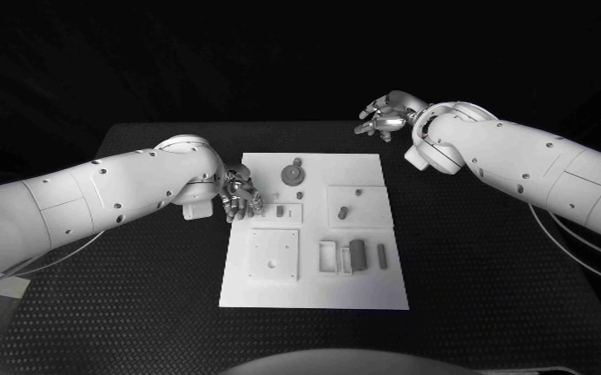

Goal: Assemble the parts on the task board

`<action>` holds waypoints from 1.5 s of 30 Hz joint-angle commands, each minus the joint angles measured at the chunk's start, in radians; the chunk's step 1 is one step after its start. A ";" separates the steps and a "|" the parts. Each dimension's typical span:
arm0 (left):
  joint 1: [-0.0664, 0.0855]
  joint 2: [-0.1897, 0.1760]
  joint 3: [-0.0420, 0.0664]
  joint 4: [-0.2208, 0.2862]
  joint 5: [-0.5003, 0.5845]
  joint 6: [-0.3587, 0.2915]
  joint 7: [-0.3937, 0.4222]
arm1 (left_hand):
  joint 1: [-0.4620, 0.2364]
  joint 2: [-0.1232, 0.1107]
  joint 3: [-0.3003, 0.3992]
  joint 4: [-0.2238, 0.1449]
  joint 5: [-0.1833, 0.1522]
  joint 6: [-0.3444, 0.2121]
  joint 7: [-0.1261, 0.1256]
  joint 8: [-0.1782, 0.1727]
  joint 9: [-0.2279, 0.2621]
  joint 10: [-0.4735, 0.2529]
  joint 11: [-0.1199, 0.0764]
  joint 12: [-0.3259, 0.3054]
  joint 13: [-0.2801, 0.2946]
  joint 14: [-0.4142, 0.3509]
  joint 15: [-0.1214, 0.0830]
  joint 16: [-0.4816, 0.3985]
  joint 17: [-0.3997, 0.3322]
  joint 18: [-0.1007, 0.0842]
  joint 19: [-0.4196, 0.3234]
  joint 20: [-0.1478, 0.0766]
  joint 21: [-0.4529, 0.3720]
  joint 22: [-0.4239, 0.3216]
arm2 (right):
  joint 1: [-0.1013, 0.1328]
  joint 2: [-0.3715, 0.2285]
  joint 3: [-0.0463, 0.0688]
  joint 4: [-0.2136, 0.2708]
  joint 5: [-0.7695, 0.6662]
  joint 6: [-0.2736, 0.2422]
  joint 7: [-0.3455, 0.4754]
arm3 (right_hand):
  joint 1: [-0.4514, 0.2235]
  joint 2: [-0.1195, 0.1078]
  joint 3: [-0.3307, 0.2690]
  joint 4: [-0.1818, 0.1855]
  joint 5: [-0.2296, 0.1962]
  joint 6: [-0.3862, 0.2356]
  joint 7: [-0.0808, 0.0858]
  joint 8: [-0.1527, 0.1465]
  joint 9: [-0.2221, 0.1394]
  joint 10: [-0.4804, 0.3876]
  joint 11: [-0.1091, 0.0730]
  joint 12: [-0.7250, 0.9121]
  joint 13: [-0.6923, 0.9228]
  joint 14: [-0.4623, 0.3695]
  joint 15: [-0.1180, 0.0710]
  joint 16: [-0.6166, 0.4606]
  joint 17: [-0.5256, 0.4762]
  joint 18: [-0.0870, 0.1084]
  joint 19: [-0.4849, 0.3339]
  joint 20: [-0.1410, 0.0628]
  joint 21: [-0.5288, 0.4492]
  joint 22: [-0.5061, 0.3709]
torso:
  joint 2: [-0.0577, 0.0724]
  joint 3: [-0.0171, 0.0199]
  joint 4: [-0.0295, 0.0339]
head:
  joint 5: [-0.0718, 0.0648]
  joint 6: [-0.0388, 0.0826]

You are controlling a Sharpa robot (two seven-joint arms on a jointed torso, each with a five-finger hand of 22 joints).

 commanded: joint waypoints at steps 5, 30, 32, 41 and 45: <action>0.002 0.011 0.000 -0.015 0.022 0.042 -0.042 | 0.016 0.020 0.017 -0.022 0.003 -0.007 0.000 0.000 0.002 -0.005 -0.003 0.007 0.001 -0.008 0.002 0.007 0.002 -0.014 -0.003 0.000 0.000 0.002 | -0.002 0.002 0.000 -0.002 -0.013 0.013 0.002 | -0.006 0.005 -0.001 0.007 0.002 0.000 0.048 0.003 -0.001 -0.007 0.003 0.005 -0.002 -0.001 -0.003 0.004 -0.001 0.037 -0.001 -0.004 -0.003 0.018 | 0.000 -0.0001 0.0000 | 0.002 0.000; 0.015 0.076 -0.003 -0.095 0.074 0.112 -0.083 | 0.014 0.021 0.020 -0.023 -0.002 -0.010 0.001 -0.005 0.013 -0.008 -0.002 0.009 0.002 -0.010 0.003 0.008 0.002 -0.015 -0.004 0.001 -0.001 0.004 | -0.005 0.003 0.000 -0.002 -0.015 0.013 0.002 | -0.005 0.005 0.000 0.007 0.002 0.000 0.048 0.003 -0.001 -0.007 0.003 0.005 -0.002 -0.002 -0.003 0.005 -0.002 0.037 -0.001 -0.004 -0.003 0.018 | 0.000 -0.0003 -0.0005 | 0.001 -0.004; 0.015 0.079 -0.003 -0.099 0.073 0.111 -0.085 | 0.013 0.021 0.020 -0.023 -0.003 -0.010 0.001 -0.005 0.013 -0.008 -0.002 0.009 0.002 -0.010 0.003 0.008 0.002 -0.015 -0.004 0.001 -0.001 0.004 | -0.005 0.003 0.000 -0.002 -0.015 0.013 0.002 | -0.005 0.006 0.000 0.007 0.002 0.000 0.048 0.003 -0.001 -0.007 0.003 0.005 -0.002 -0.002 -0.003 0.005 -0.002 0.037 -0.001 -0.004 -0.003 0.018 | -0.001 -0.0003 -0.0001 | 0.001 -0.005; 0.015 0.090 -0.004 -0.108 0.059 0.074 -0.081 | 0.013 0.022 0.021 -0.023 -0.003 -0.011 0.002 -0.006 0.015 -0.009 -0.002 0.009 0.002 -0.011 0.003 0.008 0.002 -0.015 -0.005 0.001 -0.001 0.004 | -0.005 0.004 0.000 -0.001 -0.015 0.013 0.002 | -0.005 0.005 0.000 0.007 0.002 0.000 0.048 0.004 -0.002 -0.007 0.003 0.006 -0.003 -0.002 -0.003 0.005 -0.002 0.037 -0.001 -0.004 -0.003 0.018 | 0.000 -0.0008 -0.0004 | 0.001 -0.005; 0.015 0.092 -0.004 -0.108 0.046 0.060 -0.079 | 0.012 0.021 0.021 -0.023 -0.003 -0.011 0.002 -0.006 0.016 -0.009 -0.002 0.009 0.002 -0.011 0.003 0.008 0.002 -0.015 -0.005 0.001 -0.001 0.004 | -0.005 0.004 0.000 -0.001 -0.015 0.013 0.003 | -0.005 0.005 0.000 0.007 0.002 0.000 0.048 0.004 -0.002 -0.007 0.003 0.006 -0.003 -0.002 -0.003 0.005 -0.002 0.037 -0.001 -0.004 -0.003 0.018 | 0.000 -0.0004 -0.0003 | 0.001 -0.005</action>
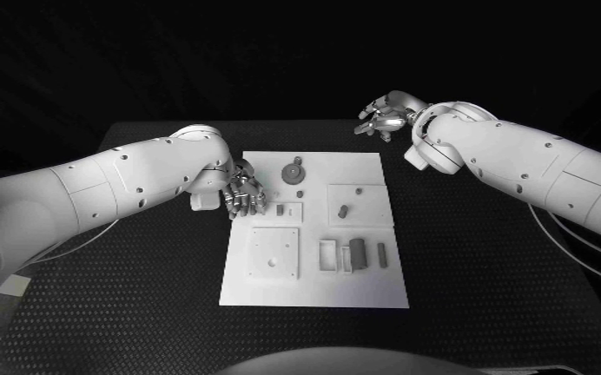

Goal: Assemble the parts on the task board

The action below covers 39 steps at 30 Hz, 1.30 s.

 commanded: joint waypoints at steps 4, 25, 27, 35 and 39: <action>0.001 0.004 0.000 0.003 -0.039 -0.023 0.002 | 0.012 0.021 0.025 -0.019 0.003 -0.007 -0.002 0.003 0.002 0.003 -0.007 0.005 0.002 -0.006 -0.002 0.005 0.001 -0.015 0.000 -0.004 -0.001 0.001 | 0.000 0.000 0.000 0.001 -0.008 0.012 0.004 | -0.005 0.006 0.000 0.007 0.002 0.000 0.044 0.004 -0.001 -0.005 0.001 0.006 -0.001 -0.002 -0.003 0.005 -0.001 0.037 0.001 -0.006 -0.003 0.018 | 0.000 0.0002 0.0000 | -0.001 -0.001; 0.000 0.013 -0.008 -0.005 -0.105 -0.079 0.013 | 0.012 0.019 0.026 -0.019 0.002 -0.008 -0.002 0.001 0.005 0.003 -0.008 0.007 0.002 -0.005 -0.002 0.006 0.001 -0.014 0.002 -0.004 0.000 0.003 | 0.000 0.000 0.000 0.003 -0.008 0.013 0.004 | -0.005 0.006 0.000 0.007 0.002 0.000 0.044 0.004 -0.002 -0.005 0.001 0.006 -0.002 -0.002 -0.003 0.006 -0.002 0.037 0.001 -0.006 -0.003 0.018 | 0.000 0.0007 -0.0002 | -0.001 -0.003; 0.000 0.013 -0.008 -0.006 -0.106 -0.080 0.014 | 0.012 0.019 0.027 -0.018 0.002 -0.008 -0.002 0.001 0.006 0.003 -0.008 0.007 0.003 -0.005 -0.002 0.006 0.001 -0.014 0.002 -0.005 0.000 0.003 | 0.000 0.001 0.000 0.003 -0.008 0.013 0.004 | -0.005 0.006 0.000 0.007 0.002 0.000 0.044 0.004 -0.002 -0.006 0.001 0.006 -0.002 -0.002 -0.003 0.006 -0.002 0.037 0.001 -0.006 -0.003 0.018 | 0.000 0.0007 -0.0002 | -0.001 -0.003; 0.000 0.014 -0.008 -0.006 -0.114 -0.090 0.017 | 0.012 0.018 0.027 -0.018 0.002 -0.008 -0.002 0.000 0.007 0.004 -0.008 0.008 0.003 -0.004 -0.003 0.006 0.001 -0.014 0.003 -0.005 0.000 0.003 | -0.001 0.000 0.000 0.003 -0.008 0.015 0.004 | -0.004 0.006 0.000 0.007 0.002 0.000 0.044 0.004 -0.002 -0.006 0.001 0.007 -0.002 -0.002 -0.003 0.006 -0.002 0.037 0.001 -0.006 -0.003 0.018 | 0.000 0.0006 -0.0004 | -0.001 -0.003; 0.000 0.016 -0.009 -0.005 -0.119 -0.091 0.021 | 0.012 0.018 0.027 -0.018 0.002 -0.008 -0.002 -0.001 0.007 0.004 -0.008 0.008 0.003 -0.004 -0.003 0.007 0.001 -0.014 0.003 -0.005 0.000 0.004 | -0.001 0.000 0.000 0.004 -0.008 0.017 0.004 | -0.004 0.006 0.000 0.007 0.002 0.000 0.044 0.004 -0.002 -0.006 0.001 0.007 -0.002 -0.002 -0.003 0.006 -0.002 0.037 0.001 -0.006 -0.003 0.018 | 0.000 0.0005 0.0001 | -0.001 -0.004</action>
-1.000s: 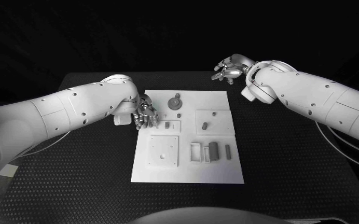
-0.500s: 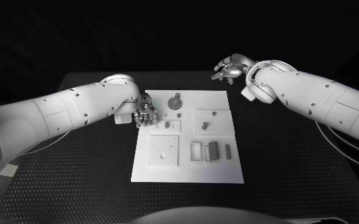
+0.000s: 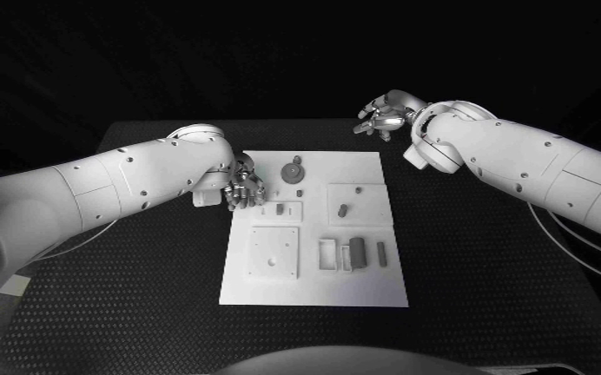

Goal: Assemble the parts on the task board

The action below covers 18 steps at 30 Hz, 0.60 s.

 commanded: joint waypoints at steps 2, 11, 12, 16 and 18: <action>-0.002 0.004 -0.006 0.000 -0.027 -0.022 0.012 | 0.012 0.018 0.026 -0.019 0.006 -0.008 -0.002 -0.002 0.002 0.000 -0.006 0.004 0.001 -0.003 -0.005 0.007 0.001 -0.014 0.001 -0.003 0.000 0.001 | 0.000 0.000 0.000 0.002 -0.008 0.015 0.004 | -0.004 0.006 0.000 0.007 0.002 -0.002 0.046 0.004 -0.002 -0.008 0.003 0.007 -0.001 -0.002 -0.003 0.006 -0.001 0.037 -0.003 -0.006 -0.003 0.017 | 0.000 -0.0002 0.0007 | 0.001 -0.001; -0.004 0.006 -0.018 0.003 -0.056 -0.047 0.027 | 0.012 0.017 0.027 -0.019 0.006 -0.008 -0.002 -0.003 0.003 0.000 -0.007 0.005 0.001 -0.002 -0.005 0.007 0.001 -0.014 0.001 -0.003 0.000 0.001 | 0.000 0.001 0.000 0.003 -0.008 0.016 0.005 | -0.004 0.006 0.000 0.007 0.002 -0.002 0.046 0.005 -0.002 -0.008 0.003 0.007 -0.002 -0.002 -0.003 0.006 -0.001 0.037 -0.003 -0.006 -0.003 0.017 | 0.000 -0.0004 0.0003 | 0.001 0.000; -0.004 0.005 -0.018 0.003 -0.061 -0.053 0.028 | 0.012 0.017 0.027 -0.019 0.006 -0.008 -0.002 -0.003 0.003 0.000 -0.007 0.005 0.001 -0.002 -0.005 0.007 0.001 -0.014 0.001 -0.003 0.000 0.001 | 0.000 0.001 0.000 0.003 -0.008 0.016 0.005 | -0.004 0.006 0.000 0.007 0.002 -0.002 0.046 0.005 -0.002 -0.008 0.003 0.007 -0.002 -0.002 -0.003 0.006 -0.001 0.037 -0.003 -0.006 -0.003 0.017 | 0.000 -0.0004 0.0004 | 0.001 0.001; -0.005 0.003 -0.019 0.002 -0.068 -0.060 0.031 | 0.012 0.016 0.028 -0.019 0.006 -0.007 -0.002 -0.004 0.004 0.000 -0.007 0.006 0.001 -0.002 -0.005 0.007 0.001 -0.014 0.002 -0.004 0.001 0.002 | 0.000 0.000 0.000 0.003 -0.008 0.017 0.005 | -0.004 0.006 0.000 0.007 0.002 -0.002 0.046 0.005 -0.002 -0.008 0.003 0.007 -0.002 -0.002 -0.003 0.006 -0.002 0.037 -0.003 -0.006 -0.003 0.017 | 0.000 -0.0006 0.0001 | 0.001 0.001; -0.005 0.003 -0.019 0.001 -0.068 -0.066 0.033 | 0.012 0.016 0.028 -0.019 0.006 -0.007 -0.002 -0.004 0.004 0.000 -0.007 0.006 0.002 -0.002 -0.005 0.007 0.001 -0.014 0.002 -0.004 0.001 0.002 | 0.000 0.000 0.000 0.003 -0.008 0.017 0.005 | -0.004 0.006 0.000 0.007 0.002 -0.002 0.046 0.005 -0.002 -0.008 0.003 0.007 -0.002 -0.002 -0.003 0.006 -0.002 0.037 -0.003 -0.006 -0.003 0.017 | 0.000 -0.0004 0.0000 | 0.001 0.001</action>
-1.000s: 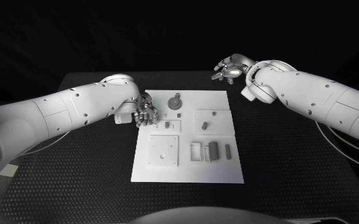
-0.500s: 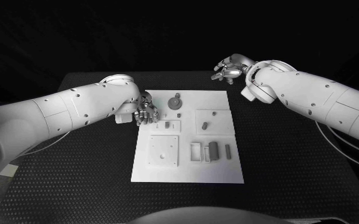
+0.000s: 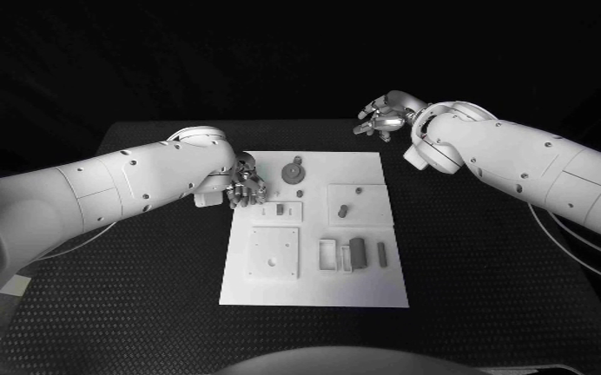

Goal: Assemble the parts on the task board

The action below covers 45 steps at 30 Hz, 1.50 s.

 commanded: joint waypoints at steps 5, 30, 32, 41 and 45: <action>-0.007 0.001 -0.005 -0.001 -0.028 -0.028 0.010 | 0.012 0.015 0.026 -0.020 0.002 -0.006 -0.003 -0.004 0.002 -0.002 -0.008 0.006 0.002 -0.001 -0.005 0.004 0.001 -0.014 0.002 -0.004 0.001 0.001 | 0.000 0.000 0.000 0.002 -0.008 0.017 0.005 | -0.004 0.006 0.000 0.007 0.002 0.000 0.048 0.005 -0.001 -0.005 0.000 0.003 -0.001 -0.002 -0.003 0.006 -0.002 0.037 -0.003 -0.006 -0.003 0.018 | 0.000 -0.0001 0.0000 | 0.000 0.000; -0.013 0.011 -0.011 -0.015 -0.027 -0.026 0.014 | 0.012 0.014 0.028 -0.019 0.002 -0.006 -0.003 -0.007 0.005 -0.003 -0.008 0.007 0.002 -0.001 -0.006 0.004 0.000 -0.014 0.003 -0.004 0.000 0.002 | 0.000 0.000 0.000 0.003 -0.008 0.022 0.005 | -0.004 0.007 0.000 0.006 0.002 -0.001 0.048 0.005 -0.002 -0.006 0.000 0.004 -0.002 -0.003 -0.003 0.006 -0.003 0.037 -0.003 -0.006 -0.004 0.018 | 0.000 -0.0004 0.0003 | 0.001 0.000; -0.014 0.011 -0.011 -0.016 -0.027 -0.027 0.015 | 0.012 0.014 0.028 -0.019 0.002 -0.006 -0.003 -0.008 0.005 -0.003 -0.008 0.007 0.002 -0.001 -0.006 0.004 0.000 -0.014 0.003 -0.004 0.000 0.002 | 0.000 0.000 0.000 0.003 -0.008 0.022 0.005 | -0.004 0.007 0.000 0.006 0.002 -0.001 0.048 0.005 -0.002 -0.006 0.000 0.004 -0.002 -0.003 -0.003 0.006 -0.003 0.037 -0.003 -0.006 -0.004 0.018 | 0.000 -0.0004 0.0003 | 0.000 0.001; -0.014 0.012 -0.012 -0.019 -0.026 -0.026 0.017 | 0.012 0.013 0.028 -0.018 0.002 -0.006 -0.002 -0.009 0.006 -0.003 -0.008 0.008 0.002 -0.001 -0.006 0.004 0.000 -0.014 0.003 -0.004 0.000 0.002 | 0.000 -0.001 0.000 0.003 -0.008 0.024 0.005 | -0.004 0.007 0.000 0.006 0.002 -0.001 0.048 0.005 -0.002 -0.006 0.000 0.004 -0.002 -0.003 -0.003 0.006 -0.003 0.037 -0.003 -0.006 -0.004 0.018 | 0.000 -0.0002 0.0002 | 0.001 0.001; -0.014 0.012 -0.012 -0.018 -0.026 -0.027 0.016 | 0.012 0.013 0.028 -0.018 0.001 -0.006 -0.002 -0.010 0.006 -0.003 -0.008 0.008 0.002 -0.001 -0.006 0.004 0.000 -0.014 0.003 -0.004 0.000 0.002 | 0.000 -0.001 0.000 0.003 -0.008 0.025 0.005 | -0.004 0.007 -0.001 0.006 0.002 -0.001 0.048 0.005 -0.002 -0.006 0.000 0.004 -0.003 -0.003 -0.003 0.006 -0.003 0.037 -0.003 -0.006 -0.004 0.018 | 0.000 -0.0007 -0.0002 | 0.001 0.002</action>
